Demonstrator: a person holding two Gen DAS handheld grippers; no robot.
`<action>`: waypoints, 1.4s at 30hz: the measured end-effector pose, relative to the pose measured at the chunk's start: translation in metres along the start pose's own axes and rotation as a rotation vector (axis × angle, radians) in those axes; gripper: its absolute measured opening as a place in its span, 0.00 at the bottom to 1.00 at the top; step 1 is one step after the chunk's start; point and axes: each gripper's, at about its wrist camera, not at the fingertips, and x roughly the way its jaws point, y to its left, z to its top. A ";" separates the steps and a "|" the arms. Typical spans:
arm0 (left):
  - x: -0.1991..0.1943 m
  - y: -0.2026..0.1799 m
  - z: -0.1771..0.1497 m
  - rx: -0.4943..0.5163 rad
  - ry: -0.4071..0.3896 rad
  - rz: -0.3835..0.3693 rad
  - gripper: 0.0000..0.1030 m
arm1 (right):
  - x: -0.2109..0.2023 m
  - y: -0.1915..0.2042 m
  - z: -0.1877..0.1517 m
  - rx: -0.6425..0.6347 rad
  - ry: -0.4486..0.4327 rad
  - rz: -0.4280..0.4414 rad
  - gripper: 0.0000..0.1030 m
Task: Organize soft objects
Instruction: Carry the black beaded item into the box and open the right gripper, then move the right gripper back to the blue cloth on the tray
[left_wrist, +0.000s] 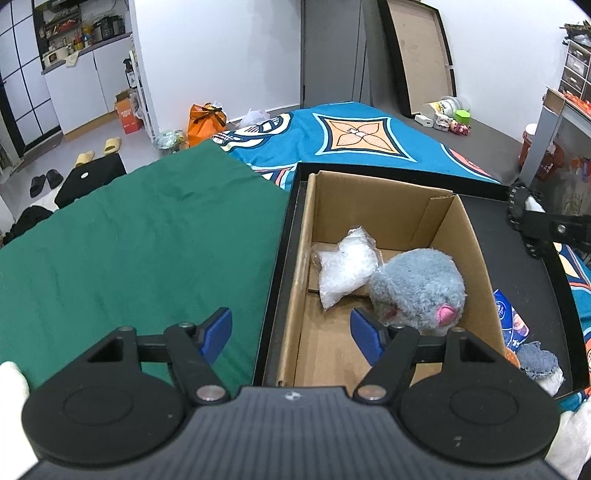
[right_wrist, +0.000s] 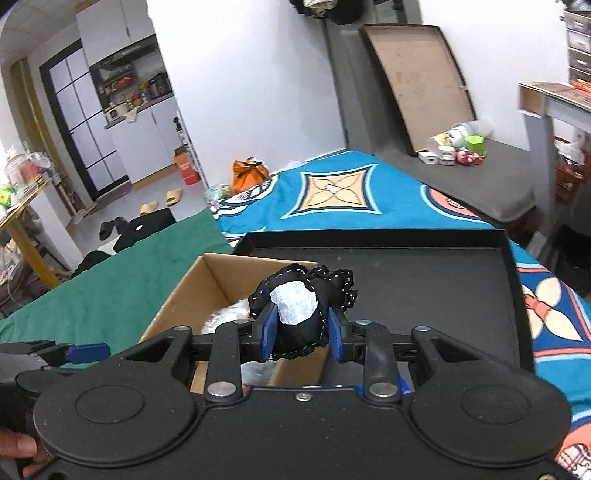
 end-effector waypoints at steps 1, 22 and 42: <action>0.001 0.001 -0.001 -0.002 0.002 -0.002 0.65 | 0.002 0.003 0.001 -0.004 0.000 0.004 0.28; 0.014 0.017 -0.016 -0.019 0.069 -0.076 0.09 | 0.026 0.043 0.018 -0.075 0.000 0.037 0.50; 0.002 0.012 0.016 0.120 0.053 -0.044 0.50 | -0.001 -0.042 -0.022 0.122 0.068 -0.051 0.63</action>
